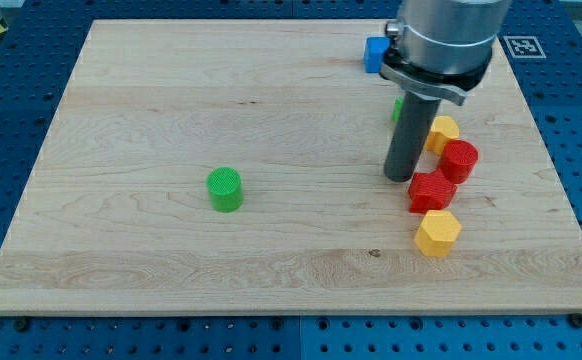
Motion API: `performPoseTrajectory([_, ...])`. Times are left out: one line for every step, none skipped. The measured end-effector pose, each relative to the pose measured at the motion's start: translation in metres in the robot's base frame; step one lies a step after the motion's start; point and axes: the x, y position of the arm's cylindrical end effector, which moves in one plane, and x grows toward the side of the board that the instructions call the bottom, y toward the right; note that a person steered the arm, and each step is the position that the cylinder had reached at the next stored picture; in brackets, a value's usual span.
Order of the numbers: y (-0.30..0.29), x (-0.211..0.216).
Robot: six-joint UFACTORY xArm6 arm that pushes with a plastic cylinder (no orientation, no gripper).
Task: Move the green circle towards the bottom center of the board
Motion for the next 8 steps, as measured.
performPoseTrajectory([-0.039,0.0])
performPoseTrajectory([-0.09,-0.016])
performPoseTrajectory([-0.143,-0.032])
performPoseTrajectory([-0.2,-0.023])
performPoseTrajectory([-0.221,-0.006])
performPoseTrajectory([-0.214,0.004])
performPoseTrajectory([-0.202,0.02])
performPoseTrajectory([-0.192,0.03])
